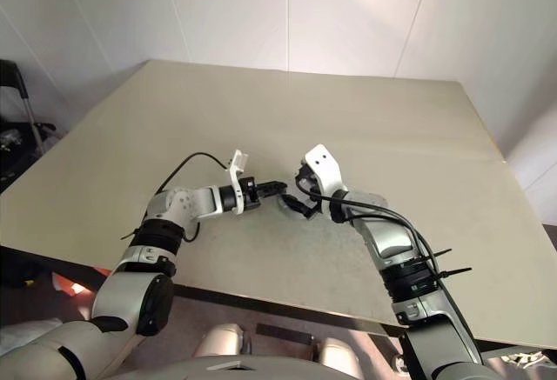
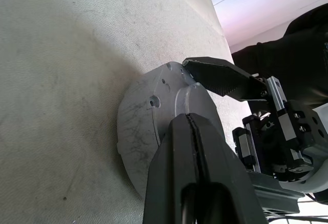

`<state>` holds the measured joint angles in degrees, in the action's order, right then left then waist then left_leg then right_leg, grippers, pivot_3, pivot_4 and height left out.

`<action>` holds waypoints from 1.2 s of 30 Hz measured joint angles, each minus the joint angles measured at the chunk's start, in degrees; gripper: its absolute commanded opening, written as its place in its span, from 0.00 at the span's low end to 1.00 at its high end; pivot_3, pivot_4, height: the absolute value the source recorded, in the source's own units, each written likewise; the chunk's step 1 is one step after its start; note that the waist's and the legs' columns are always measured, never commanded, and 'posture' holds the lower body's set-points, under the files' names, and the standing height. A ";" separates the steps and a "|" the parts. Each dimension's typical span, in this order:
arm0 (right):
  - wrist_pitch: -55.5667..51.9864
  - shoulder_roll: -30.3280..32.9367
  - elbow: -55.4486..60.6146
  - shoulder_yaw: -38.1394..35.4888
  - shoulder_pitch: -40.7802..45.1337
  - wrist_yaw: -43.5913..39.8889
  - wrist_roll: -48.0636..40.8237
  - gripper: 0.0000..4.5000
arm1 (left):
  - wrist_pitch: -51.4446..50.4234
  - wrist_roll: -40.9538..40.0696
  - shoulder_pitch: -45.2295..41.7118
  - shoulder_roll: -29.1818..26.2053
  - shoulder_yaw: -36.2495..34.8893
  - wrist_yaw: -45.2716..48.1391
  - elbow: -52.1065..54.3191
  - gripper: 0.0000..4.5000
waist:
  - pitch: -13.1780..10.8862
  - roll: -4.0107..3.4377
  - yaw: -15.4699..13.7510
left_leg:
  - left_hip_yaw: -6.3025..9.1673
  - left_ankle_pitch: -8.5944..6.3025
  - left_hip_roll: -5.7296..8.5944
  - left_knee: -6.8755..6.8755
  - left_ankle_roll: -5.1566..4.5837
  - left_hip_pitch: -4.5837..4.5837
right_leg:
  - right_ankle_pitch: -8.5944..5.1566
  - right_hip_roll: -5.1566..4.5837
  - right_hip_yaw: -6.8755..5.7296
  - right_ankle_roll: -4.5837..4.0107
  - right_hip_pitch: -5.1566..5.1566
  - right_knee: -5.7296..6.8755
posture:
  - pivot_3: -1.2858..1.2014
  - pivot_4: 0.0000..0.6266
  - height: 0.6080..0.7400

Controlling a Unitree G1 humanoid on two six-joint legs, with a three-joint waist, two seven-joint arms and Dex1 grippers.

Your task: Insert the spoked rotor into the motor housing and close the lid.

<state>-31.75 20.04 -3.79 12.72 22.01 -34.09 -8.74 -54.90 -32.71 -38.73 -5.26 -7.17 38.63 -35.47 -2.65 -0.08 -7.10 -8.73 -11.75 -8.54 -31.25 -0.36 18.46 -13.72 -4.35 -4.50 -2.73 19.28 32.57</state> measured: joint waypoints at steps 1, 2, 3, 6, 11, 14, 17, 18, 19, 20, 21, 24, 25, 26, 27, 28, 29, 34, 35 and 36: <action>-0.02 0.01 0.09 -0.02 -0.08 -0.08 -0.03 0.99 | 0.01 0.00 0.01 -0.02 0.07 0.02 0.05 0.00 | 0.00 0.00 0.00 | 0.00 0.00 0.00 0.01 0.00 -0.02 | 0.00 0.00 0.01 0.00 -0.01 0.00 | 0.52 0.00 1.00; -0.07 0.08 0.42 -0.14 -0.29 -0.25 -0.11 0.99 | 0.02 0.00 0.01 -0.03 0.14 0.05 0.04 0.00 | 0.00 0.01 -0.01 | 0.00 0.00 0.01 0.02 -0.01 -0.02 | 0.00 0.00 0.01 0.00 -0.01 0.00 | 0.52 0.00 1.00; -0.23 0.24 0.98 -0.28 -0.60 -0.52 -0.19 0.99 | 0.05 0.00 0.01 -0.08 0.14 0.06 0.02 0.00 | 0.00 0.01 -0.03 | 0.01 -0.01 0.01 0.04 -0.01 -0.01 | 0.00 0.00 0.01 0.00 -0.01 0.00 | 0.52 0.00 1.00; -0.77 1.14 3.41 -0.56 -1.81 -1.31 -0.38 0.99 | 0.19 0.00 -0.11 -0.30 0.13 0.06 -0.06 0.00 | 0.00 0.00 -0.02 | 0.01 -0.01 0.01 0.15 -0.02 0.05 | 0.00 0.00 0.01 0.00 0.01 0.00 | 0.52 0.00 1.00; -2.62 2.83 7.61 -1.83 -3.47 -3.80 -2.33 0.99 | 0.66 0.00 -0.33 -0.41 0.11 0.12 0.16 0.00 | -0.04 -0.06 0.02 | 0.01 -0.01 0.01 0.21 -0.03 0.57 | -0.02 0.02 0.01 0.00 0.40 0.01 | 0.52 0.00 1.00; -4.12 2.94 9.49 -3.05 -3.69 -4.38 -3.49 0.99 | 0.75 0.00 -0.35 -0.61 0.10 0.15 0.23 0.00 | -0.05 -0.08 -0.02 | 0.00 -0.01 0.02 0.18 -0.04 0.69 | 0.01 0.01 0.01 -0.03 0.71 0.06 | 0.52 0.00 1.00; -8.12 2.04 10.84 -6.08 -3.63 -3.12 -6.01 0.99 | 1.03 0.37 -0.33 -0.81 0.11 0.11 0.08 0.00 | -0.05 -0.09 -0.07 | 0.00 -0.02 0.02 0.15 -0.06 0.72 | 0.14 0.01 0.00 -0.27 0.75 0.08 | 0.52 0.00 1.00; -9.62 1.71 10.79 -7.16 -3.63 -2.29 -6.68 0.99 | 1.20 0.51 -0.30 -0.91 0.11 0.10 -0.02 0.00 | -0.06 -0.10 -0.11 | 0.00 -0.02 0.03 0.15 -0.07 0.74 | 0.15 0.01 0.01 -0.28 0.76 0.08 | 0.52 0.00 1.00; -11.19 1.56 10.60 -8.39 -3.60 -1.49 -7.37 0.99 | 1.31 0.52 -0.26 -0.94 0.11 0.15 -0.02 0.00 | -0.09 -0.14 -0.17 | 0.00 -0.02 0.04 0.13 -0.06 0.77 | 0.17 0.00 0.01 -0.31 0.78 0.08 | 0.52 0.00 1.00; -12.37 1.47 10.51 -9.33 -3.50 -0.90 -8.04 0.99 | 1.34 0.52 -0.25 -0.87 0.11 0.18 -0.03 0.00 | -0.10 -0.16 -0.19 | 0.00 0.00 0.05 0.11 -0.04 0.77 | 0.18 0.00 0.01 -0.34 0.77 0.08 | 0.52 0.00 1.00; -13.29 1.46 10.47 -10.06 -3.28 -0.45 -8.50 0.99 | 1.36 0.53 -0.24 -0.86 0.12 0.24 -0.03 0.00 | -0.11 -0.19 -0.20 | 0.00 0.00 0.05 0.09 -0.03 0.77 | 0.20 -0.01 0.01 -0.37 0.76 0.08 | 0.52 0.00 1.00; -15.34 1.57 10.38 -11.80 -2.98 0.71 -9.35 0.99 | 1.62 0.55 0.13 -0.77 0.12 0.78 0.32 0.00 | -0.12 -0.21 -0.21 | -0.01 0.00 0.05 0.09 -0.03 0.77 | 0.20 -0.01 0.01 -0.38 0.76 0.08 | 0.52 0.00 1.00; -15.75 1.74 10.38 -12.04 -2.98 0.85 -9.45 0.99 | 1.87 0.55 0.37 -0.71 0.12 1.12 0.67 0.00 | -0.12 -0.22 -0.21 | -0.01 0.00 0.05 0.09 -0.03 0.77 | 0.20 -0.01 0.00 -0.38 0.76 0.08 | 0.52 0.00 1.00; -15.93 1.88 10.39 -12.05 -3.01 1.06 -9.46 0.99 | 1.94 0.51 0.67 -0.64 0.11 1.37 1.09 0.00 | -0.12 -0.22 -0.20 | -0.01 0.01 0.05 0.09 -0.01 0.77 | 0.21 -0.01 0.01 -0.38 0.76 0.09 | 0.52 0.00 1.00; -16.13 1.94 10.39 -12.05 -3.03 1.30 -9.47 0.99 | 1.95 0.47 0.85 -0.57 0.12 1.64 1.42 0.00 | -0.13 -0.23 -0.19 | -0.01 0.01 0.04 0.08 -0.01 0.78 | 0.21 -0.01 0.01 -0.39 0.77 0.09 | 0.52 0.00 1.00; -16.39 1.95 10.39 -12.05 -3.10 1.54 -9.47 0.99 | 1.94 0.43 1.09 -0.50 0.12 1.97 1.78 0.00 | -0.14 -0.24 -0.18 | -0.01 0.02 0.04 0.08 0.00 0.78 | 0.21 -0.01 0.01 -0.39 0.78 0.10 | 0.52 0.00 1.00; -16.74 1.95 10.39 -12.08 -3.22 1.75 -9.53 0.99 | 1.94 0.33 1.32 -0.39 0.12 2.36 2.08 0.00 | -0.15 -0.26 -0.17 | -0.01 0.02 0.04 0.08 0.01 0.79 | 0.21 0.00 0.00 -0.39 0.79 0.10 | 0.52 0.00 1.00; -20.84 1.94 11.61 -14.02 -4.52 1.90 -12.35 0.99 | 1.88 0.11 1.69 0.00 0.22 3.22 2.95 0.00 | -0.18 -0.30 -0.10 | -0.01 0.04 0.04 0.06 0.01 0.96 | 0.21 0.00 0.00 -0.41 0.94 0.14 | 0.52 0.00 1.00; -22.15 1.94 11.88 -14.70 -4.73 1.96 -13.31 0.99 | 1.89 0.11 1.74 0.00 0.22 3.37 3.00 0.00 | -0.18 -0.30 -0.10 | -0.01 0.05 0.04 0.04 -0.01 0.99 | 0.21 0.00 0.00 -0.41 0.96 0.15 | 0.52 0.00 1.00; -23.44 1.92 12.23 -15.33 -4.90 2.05 -14.19 0.99 | 1.89 0.11 1.78 -0.01 0.21 3.43 3.07 0.00 | -0.18 -0.30 -0.10 | -0.01 0.07 0.04 0.02 -0.06 1.02 | 0.21 0.00 0.00 -0.41 0.98 0.15 | 0.52 0.00 1.00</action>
<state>-55.19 21.96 8.45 -2.61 17.11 -32.04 -22.93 -53.02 -32.60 -36.94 -5.27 -6.96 42.06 -32.40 -2.82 -0.39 -7.20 -8.74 -11.67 -8.50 -31.24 -0.42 19.48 -13.51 -4.35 -4.50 -3.13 20.26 32.73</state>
